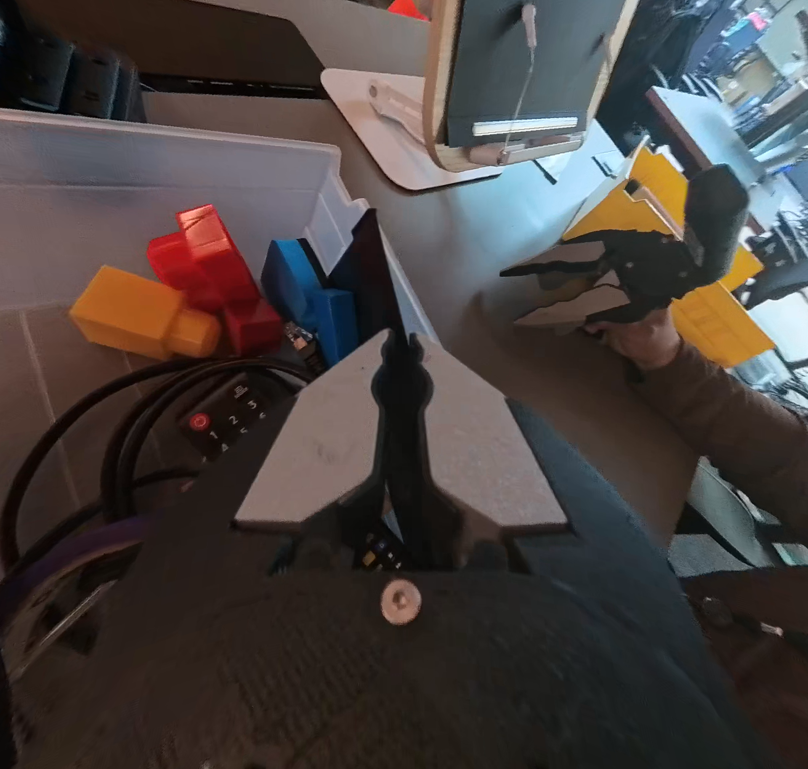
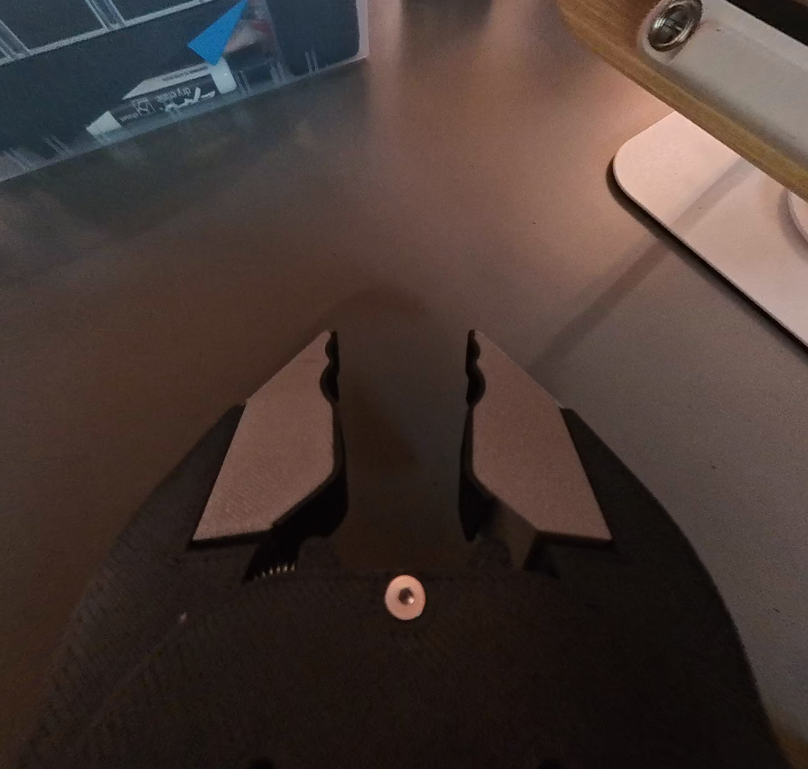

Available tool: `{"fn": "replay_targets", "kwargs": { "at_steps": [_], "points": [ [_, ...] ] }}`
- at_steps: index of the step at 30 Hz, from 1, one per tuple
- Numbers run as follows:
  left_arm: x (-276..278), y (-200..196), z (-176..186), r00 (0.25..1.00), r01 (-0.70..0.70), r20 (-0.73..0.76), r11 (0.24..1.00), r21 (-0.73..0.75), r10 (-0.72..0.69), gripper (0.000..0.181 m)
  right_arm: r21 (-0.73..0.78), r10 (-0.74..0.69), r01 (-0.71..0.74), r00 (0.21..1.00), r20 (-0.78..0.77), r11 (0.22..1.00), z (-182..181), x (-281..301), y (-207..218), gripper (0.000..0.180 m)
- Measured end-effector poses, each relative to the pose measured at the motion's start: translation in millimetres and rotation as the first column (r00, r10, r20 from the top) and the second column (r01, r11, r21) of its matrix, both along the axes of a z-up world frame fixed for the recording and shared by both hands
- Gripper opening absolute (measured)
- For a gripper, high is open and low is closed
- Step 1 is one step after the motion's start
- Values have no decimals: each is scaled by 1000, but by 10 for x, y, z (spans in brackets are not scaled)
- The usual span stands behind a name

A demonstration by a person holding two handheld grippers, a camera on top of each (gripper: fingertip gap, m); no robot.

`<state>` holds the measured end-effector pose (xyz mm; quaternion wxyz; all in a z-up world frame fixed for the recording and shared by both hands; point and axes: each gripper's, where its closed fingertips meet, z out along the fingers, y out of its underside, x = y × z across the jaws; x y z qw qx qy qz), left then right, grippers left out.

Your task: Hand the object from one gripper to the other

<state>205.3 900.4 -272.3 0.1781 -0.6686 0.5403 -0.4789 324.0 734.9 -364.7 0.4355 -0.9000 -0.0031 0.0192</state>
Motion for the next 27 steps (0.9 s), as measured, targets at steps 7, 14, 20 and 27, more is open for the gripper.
{"fn": "replay_targets", "kwargs": {
  "at_steps": [7,14,20,27],
  "points": [
    [-53,213,177,995,-99,8,961,257,100,0,-5,5,-5,1000,12,1000,-6,-9,-4,55],
    [-87,22,1099,969,-190,230,856,480,86,0,3,3,-3,1000,-11,1000,4,-5,-7,54],
    [-41,-321,1548,945,-221,327,746,629,4,0,17,4,-3,1000,-12,1000,26,-6,-8,53],
    [-2,-963,1744,903,-87,397,833,547,-166,0,390,338,-273,935,-107,879,739,-597,-42,54]
  ]
}}
